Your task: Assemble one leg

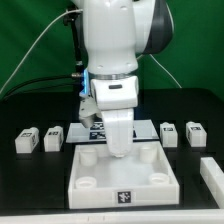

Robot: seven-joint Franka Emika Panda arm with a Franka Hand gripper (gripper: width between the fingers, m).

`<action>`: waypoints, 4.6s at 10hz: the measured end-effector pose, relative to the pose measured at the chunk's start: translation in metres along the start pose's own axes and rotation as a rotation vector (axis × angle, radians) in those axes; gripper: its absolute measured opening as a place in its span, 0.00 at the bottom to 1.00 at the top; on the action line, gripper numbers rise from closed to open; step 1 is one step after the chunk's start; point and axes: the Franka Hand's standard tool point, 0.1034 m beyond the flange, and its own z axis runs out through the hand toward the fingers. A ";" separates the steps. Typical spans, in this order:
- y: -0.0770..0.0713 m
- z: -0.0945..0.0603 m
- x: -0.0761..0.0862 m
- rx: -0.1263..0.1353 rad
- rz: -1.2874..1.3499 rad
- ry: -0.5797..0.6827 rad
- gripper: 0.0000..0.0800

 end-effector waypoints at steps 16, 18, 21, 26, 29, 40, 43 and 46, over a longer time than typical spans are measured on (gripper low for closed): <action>0.051 0.004 0.050 -0.009 0.064 0.023 0.68; 0.051 0.003 0.050 -0.010 0.064 0.023 0.78; 0.052 0.003 0.050 -0.011 0.065 0.023 0.81; 0.049 -0.027 0.068 -0.043 0.229 0.021 0.81; 0.034 -0.050 0.104 -0.052 0.514 0.027 0.81; -0.007 -0.039 0.148 0.045 1.558 0.055 0.81; -0.014 -0.039 0.145 0.135 1.539 -0.064 0.81; -0.027 -0.033 0.154 0.346 1.538 -0.323 0.81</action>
Offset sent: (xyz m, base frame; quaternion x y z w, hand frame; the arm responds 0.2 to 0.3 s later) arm 0.0328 0.0265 -0.0023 -0.0089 0.0035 0.0269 0.9996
